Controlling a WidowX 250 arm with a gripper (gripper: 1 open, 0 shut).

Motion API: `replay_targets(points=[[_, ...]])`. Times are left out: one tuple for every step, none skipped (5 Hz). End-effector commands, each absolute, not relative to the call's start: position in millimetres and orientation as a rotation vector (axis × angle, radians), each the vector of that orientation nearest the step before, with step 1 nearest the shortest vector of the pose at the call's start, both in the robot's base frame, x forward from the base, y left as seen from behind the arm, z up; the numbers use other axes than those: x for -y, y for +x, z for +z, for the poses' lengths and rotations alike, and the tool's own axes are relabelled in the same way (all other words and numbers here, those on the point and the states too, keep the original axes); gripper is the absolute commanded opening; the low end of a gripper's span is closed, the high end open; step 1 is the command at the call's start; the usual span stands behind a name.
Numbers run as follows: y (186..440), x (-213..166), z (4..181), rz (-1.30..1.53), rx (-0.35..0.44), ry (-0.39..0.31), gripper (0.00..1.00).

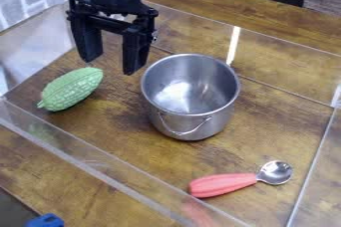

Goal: Move the pink spoon to the left

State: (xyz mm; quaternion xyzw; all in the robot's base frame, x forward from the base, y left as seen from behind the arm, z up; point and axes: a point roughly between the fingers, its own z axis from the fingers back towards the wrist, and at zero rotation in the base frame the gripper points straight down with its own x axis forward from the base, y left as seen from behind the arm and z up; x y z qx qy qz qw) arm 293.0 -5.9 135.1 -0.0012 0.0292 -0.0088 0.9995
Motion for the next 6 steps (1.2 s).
replay_targets(points=[[290.7, 8.9, 123.7, -0.029, -0.086, -0.003, 1.0], [288.7, 12.2, 112.4, -0.041, -0.114, -0.003, 1.0], [287.6, 26.9, 101.5, -0.122, -0.123, 0.003, 1.0], [285.2, 60.0, 91.8, -0.245, -0.104, 0.026, 1.0], [285.0, 92.5, 84.7, -0.377, -0.08, 0.049, 1.0], [288.7, 110.8, 69.1, -0.459, -0.066, 0.058, 1.0]])
